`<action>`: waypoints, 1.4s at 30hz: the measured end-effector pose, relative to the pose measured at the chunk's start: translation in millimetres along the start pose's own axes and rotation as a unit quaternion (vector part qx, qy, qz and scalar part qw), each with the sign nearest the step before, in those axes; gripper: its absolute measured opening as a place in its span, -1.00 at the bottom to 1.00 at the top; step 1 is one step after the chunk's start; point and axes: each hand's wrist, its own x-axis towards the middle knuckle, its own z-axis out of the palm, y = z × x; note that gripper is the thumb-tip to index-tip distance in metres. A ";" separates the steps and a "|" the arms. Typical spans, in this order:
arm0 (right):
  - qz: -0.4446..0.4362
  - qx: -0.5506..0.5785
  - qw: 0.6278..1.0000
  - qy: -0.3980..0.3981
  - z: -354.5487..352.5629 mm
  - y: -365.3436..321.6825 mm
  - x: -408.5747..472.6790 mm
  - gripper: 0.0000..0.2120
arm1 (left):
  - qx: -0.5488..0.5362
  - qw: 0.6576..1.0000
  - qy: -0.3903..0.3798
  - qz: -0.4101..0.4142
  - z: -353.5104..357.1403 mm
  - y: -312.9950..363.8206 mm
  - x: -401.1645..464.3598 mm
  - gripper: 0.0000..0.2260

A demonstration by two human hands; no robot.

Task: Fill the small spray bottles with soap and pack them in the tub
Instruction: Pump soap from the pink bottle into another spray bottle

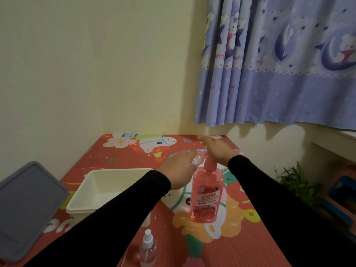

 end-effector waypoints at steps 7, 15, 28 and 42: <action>0.018 -0.045 0.998 -0.034 2.0 -2.3 -0.1 -0.51 | -0.003 1.000 -0.029 0.000 0.2 -2.7 2.5 -0.59; -0.012 -0.059 0.998 -0.022 -2.8 -7.2 -4.9 -0.59 | -0.006 1.000 -0.003 0.010 2.9 -5.2 3.9 -0.61; 0.018 -0.003 1.000 -0.003 -11.9 -14.3 -8.3 -0.50 | 0.007 1.000 0.005 0.014 -4.8 -2.4 6.0 -0.64; 0.022 0.004 1.000 -0.008 -14.9 -17.0 -10.6 -0.50 | 0.005 1.000 0.010 0.011 -10.3 1.0 3.6 -0.71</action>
